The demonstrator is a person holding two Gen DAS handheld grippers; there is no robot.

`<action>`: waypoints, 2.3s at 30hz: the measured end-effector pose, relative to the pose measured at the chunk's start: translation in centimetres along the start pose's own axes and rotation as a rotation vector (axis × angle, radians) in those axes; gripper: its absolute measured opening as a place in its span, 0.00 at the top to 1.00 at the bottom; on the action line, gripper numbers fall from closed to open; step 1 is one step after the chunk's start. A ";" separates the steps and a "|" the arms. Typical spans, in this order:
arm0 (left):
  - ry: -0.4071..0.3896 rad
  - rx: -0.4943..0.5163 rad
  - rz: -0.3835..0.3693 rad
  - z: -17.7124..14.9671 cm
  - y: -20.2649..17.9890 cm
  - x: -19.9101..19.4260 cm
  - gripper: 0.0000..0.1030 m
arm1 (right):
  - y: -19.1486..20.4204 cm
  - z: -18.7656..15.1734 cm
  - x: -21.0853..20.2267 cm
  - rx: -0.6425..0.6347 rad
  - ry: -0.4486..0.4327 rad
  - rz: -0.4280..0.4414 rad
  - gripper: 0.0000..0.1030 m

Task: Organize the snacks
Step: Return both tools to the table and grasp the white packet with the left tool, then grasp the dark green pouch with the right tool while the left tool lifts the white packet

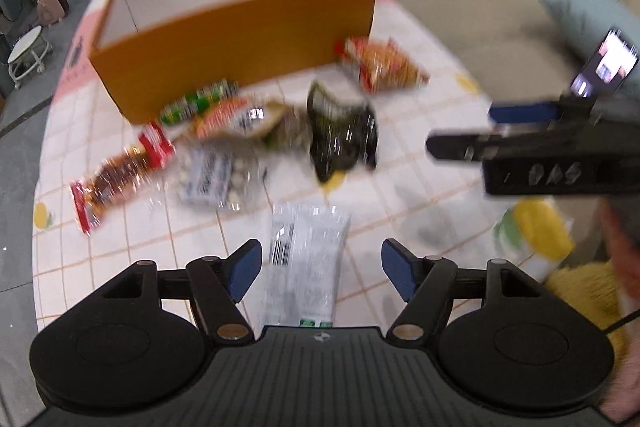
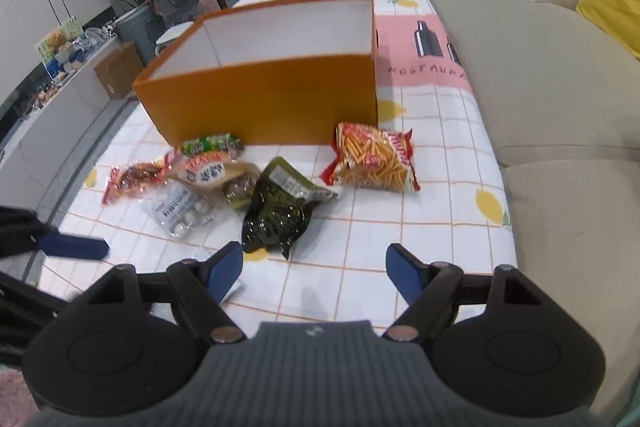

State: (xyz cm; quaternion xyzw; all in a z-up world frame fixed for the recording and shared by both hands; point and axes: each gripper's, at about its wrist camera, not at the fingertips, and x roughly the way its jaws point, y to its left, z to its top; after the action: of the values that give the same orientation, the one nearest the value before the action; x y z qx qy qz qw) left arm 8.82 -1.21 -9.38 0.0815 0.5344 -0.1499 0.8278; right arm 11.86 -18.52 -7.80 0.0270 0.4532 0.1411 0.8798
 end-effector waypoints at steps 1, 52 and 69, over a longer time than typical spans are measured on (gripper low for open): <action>0.015 0.018 0.013 -0.1 -0.2 0.7 0.22 | 0.0 -0.1 0.2 -0.002 0.000 -0.002 0.26; 0.000 -0.010 0.014 -1.3 1.2 6.6 0.24 | 6.0 -1.1 10.6 -0.359 -0.040 -0.039 0.34; -0.051 -0.093 -0.002 -1.6 1.6 5.1 0.47 | 3.4 -1.2 9.6 -0.233 0.021 -0.046 0.56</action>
State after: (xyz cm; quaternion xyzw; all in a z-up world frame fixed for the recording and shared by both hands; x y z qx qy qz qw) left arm 9.95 -0.02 -14.67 0.0388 0.5198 -0.1279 0.8438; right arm 15.44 -12.70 -15.47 -0.0874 0.4435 0.1728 0.8751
